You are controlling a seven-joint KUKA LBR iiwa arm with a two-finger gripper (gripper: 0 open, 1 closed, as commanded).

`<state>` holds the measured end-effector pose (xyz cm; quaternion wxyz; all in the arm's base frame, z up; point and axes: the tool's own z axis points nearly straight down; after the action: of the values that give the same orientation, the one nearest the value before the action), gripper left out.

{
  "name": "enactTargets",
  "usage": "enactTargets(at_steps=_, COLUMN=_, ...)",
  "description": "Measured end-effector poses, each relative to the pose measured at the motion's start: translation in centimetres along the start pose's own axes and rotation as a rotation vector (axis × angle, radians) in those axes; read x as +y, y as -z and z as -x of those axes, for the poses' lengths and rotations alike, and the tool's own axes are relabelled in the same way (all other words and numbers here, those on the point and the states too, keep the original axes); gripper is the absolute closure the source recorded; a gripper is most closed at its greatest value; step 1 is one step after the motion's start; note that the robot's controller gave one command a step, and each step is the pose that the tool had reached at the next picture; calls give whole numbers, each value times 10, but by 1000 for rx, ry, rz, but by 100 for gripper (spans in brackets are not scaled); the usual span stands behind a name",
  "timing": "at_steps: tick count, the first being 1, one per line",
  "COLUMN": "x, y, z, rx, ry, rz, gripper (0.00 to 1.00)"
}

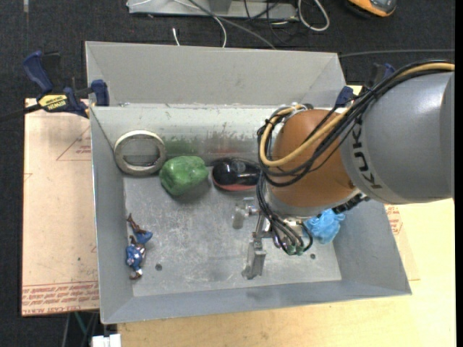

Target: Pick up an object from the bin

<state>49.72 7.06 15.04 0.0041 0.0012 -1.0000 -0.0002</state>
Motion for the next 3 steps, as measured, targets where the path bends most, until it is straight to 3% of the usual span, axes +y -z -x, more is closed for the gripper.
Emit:
enactTargets(at_steps=1, x=-1, y=4, z=2, rx=-7, ry=-3, rz=1, gripper=0)
enactTargets(at_steps=2, x=-134, y=-59, z=-2, rx=-6, ry=78, rz=1, gripper=0)
enactTargets(at_steps=3, x=-146, y=-41, z=4, rx=-15, ry=71, rz=5, gripper=0)
